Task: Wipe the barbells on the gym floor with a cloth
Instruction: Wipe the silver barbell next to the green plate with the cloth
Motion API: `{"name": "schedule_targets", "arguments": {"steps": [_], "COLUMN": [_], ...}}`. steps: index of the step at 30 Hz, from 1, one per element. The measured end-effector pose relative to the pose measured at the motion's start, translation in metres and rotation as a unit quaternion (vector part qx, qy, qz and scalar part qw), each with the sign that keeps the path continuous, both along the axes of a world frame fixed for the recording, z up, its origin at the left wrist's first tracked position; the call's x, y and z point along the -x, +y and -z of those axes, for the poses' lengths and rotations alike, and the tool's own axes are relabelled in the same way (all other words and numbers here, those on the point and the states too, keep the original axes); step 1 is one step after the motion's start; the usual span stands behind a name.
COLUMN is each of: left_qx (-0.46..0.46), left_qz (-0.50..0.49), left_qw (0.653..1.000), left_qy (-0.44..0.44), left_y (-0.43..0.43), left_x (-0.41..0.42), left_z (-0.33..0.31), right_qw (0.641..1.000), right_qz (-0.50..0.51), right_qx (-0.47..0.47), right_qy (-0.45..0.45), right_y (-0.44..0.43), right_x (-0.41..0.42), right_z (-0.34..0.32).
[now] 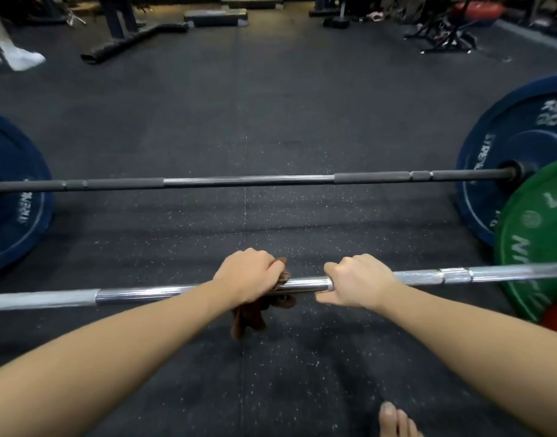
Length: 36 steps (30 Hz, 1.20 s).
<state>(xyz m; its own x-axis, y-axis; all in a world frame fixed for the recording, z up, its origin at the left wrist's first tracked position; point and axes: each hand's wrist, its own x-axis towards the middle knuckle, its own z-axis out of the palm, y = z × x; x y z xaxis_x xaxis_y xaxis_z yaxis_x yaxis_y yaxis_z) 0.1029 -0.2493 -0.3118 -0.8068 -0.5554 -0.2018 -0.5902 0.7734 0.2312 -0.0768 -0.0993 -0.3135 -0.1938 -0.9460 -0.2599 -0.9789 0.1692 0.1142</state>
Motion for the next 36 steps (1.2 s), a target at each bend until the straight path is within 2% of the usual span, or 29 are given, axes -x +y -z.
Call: {"name": "schedule_targets", "arguments": {"steps": [10,16,22,30,36], "left_qx": [0.006,0.102,0.074,0.038,0.053], "left_qz": [0.034,0.097,0.048,0.058,-0.009], "left_qw": [0.999,0.989,0.994,0.997,0.996], "left_qy": [0.036,-0.043,-0.071,-0.033,0.068], "left_y": [0.009,-0.013,-0.015,0.024,0.05], "left_x": [0.009,-0.013,-0.013,0.034,0.05], "left_z": [0.002,-0.012,-0.007,-0.007,0.003], "right_qw": [0.999,0.999,0.999,0.998,0.995], "right_qz": [-0.018,-0.01,-0.019,-0.027,-0.036], "right_qx": [0.023,0.017,0.017,0.051,0.093], "right_qy": [0.026,0.027,0.025,0.025,0.012], "right_y": [0.003,0.003,0.003,0.004,0.005], "right_x": [0.0,0.001,0.002,0.003,0.005], "right_z": [0.002,0.005,0.006,0.011,0.017]}}
